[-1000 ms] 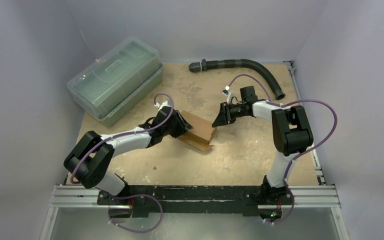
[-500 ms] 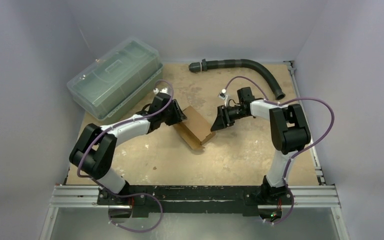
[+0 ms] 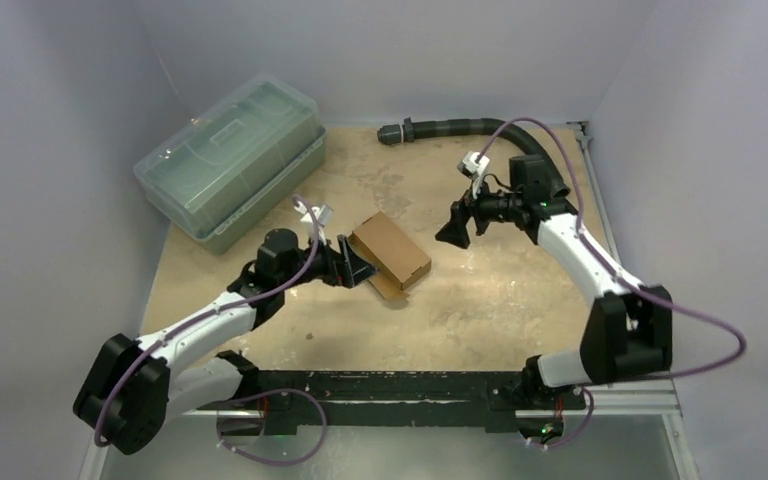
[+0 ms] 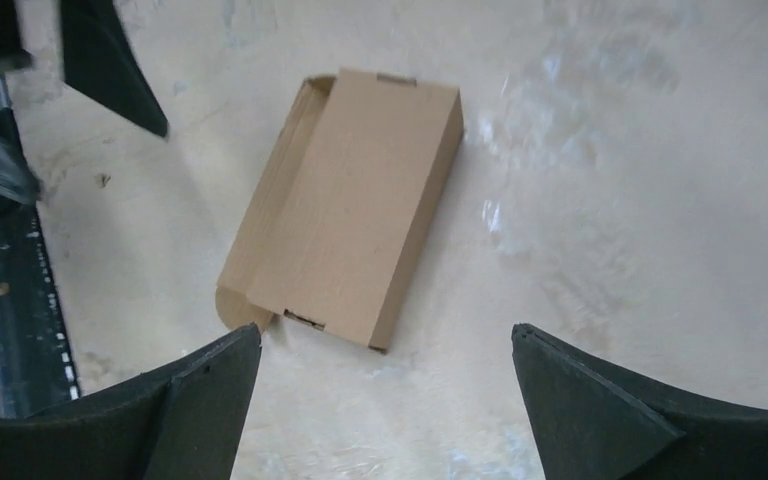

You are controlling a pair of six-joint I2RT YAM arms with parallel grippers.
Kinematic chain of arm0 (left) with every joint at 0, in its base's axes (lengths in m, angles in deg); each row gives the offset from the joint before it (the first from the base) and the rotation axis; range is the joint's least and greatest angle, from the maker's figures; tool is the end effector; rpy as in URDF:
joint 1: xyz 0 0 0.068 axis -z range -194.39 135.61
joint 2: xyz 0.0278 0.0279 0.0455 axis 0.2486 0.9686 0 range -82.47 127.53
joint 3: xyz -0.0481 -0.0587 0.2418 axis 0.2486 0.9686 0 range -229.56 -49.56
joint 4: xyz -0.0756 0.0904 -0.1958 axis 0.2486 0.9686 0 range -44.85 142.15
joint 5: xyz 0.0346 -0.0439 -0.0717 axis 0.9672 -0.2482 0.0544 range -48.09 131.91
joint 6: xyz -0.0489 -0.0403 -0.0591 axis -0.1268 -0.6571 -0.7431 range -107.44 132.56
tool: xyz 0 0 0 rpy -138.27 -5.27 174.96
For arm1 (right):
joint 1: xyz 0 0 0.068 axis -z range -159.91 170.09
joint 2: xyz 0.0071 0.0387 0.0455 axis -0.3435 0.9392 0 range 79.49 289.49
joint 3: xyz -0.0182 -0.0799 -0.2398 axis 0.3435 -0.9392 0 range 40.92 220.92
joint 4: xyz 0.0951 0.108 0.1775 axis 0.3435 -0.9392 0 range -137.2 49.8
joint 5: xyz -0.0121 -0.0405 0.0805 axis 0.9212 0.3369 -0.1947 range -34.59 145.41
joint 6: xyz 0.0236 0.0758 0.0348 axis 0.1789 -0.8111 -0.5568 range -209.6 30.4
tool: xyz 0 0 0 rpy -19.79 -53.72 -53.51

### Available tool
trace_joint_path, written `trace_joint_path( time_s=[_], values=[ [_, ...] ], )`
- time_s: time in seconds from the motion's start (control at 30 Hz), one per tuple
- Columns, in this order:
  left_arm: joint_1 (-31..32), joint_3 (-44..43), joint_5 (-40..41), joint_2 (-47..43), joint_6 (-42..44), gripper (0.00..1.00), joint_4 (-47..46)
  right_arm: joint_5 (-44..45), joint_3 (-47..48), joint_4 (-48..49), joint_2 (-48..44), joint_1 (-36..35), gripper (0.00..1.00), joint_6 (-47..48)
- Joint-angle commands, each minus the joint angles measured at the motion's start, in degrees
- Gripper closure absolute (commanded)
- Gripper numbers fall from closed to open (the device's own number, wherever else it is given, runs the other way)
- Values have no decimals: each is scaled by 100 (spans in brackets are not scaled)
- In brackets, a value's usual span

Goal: Fold the paper box

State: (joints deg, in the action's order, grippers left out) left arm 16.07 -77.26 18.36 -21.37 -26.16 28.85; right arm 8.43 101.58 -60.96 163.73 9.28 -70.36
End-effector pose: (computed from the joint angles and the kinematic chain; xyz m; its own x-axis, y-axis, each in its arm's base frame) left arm 0.1981 -0.1521 0.2193 -0.6943 -0.2568 -0.6723 0.4609 0.5587 -0.6895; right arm 0.2860 0.1116 0.2390 -0.4367 -0.3123 -0.8437 -0.8320 0.4969 0.2467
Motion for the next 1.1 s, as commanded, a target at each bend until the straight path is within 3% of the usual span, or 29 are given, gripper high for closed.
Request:
trace_joint_path(
  time_s=[0.0, 0.13, 0.2, 0.3, 0.47, 0.63, 0.83, 1.07],
  values=[
    [301, 302, -617, 272, -34, 16, -890, -313, -504, 441, -787, 2, 1, 816],
    [1799, -129, 1195, 104, 1362, 19, -62, -1523, -533, -410, -665, 8, 1, 2163],
    [2386, -64, 2032, -37, 2074, 19, -185, -1619, -402, -919, -551, 7, 1, 2785],
    [2840, 440, 2576, -153, 2927, 20, -998, -1398, -461, -937, -610, 6, 2, 2997],
    [3203, 1190, 2999, 59, 3719, 22, -2366, -1244, -547, -791, -669, 3, 3, 2951],
    [3425, 1083, 3335, 695, 4266, 35, -2595, -1265, -538, -798, -555, -22, 3, 2929],
    [3555, 1048, 3836, 1376, 4855, 41, -3077, -1213, -462, -876, -399, -128, 5, 2935],
    [3559, 838, 3888, 2172, 5136, 52, -3255, -1167, -426, -923, -289, -197, 6, 2940]
  ],
)
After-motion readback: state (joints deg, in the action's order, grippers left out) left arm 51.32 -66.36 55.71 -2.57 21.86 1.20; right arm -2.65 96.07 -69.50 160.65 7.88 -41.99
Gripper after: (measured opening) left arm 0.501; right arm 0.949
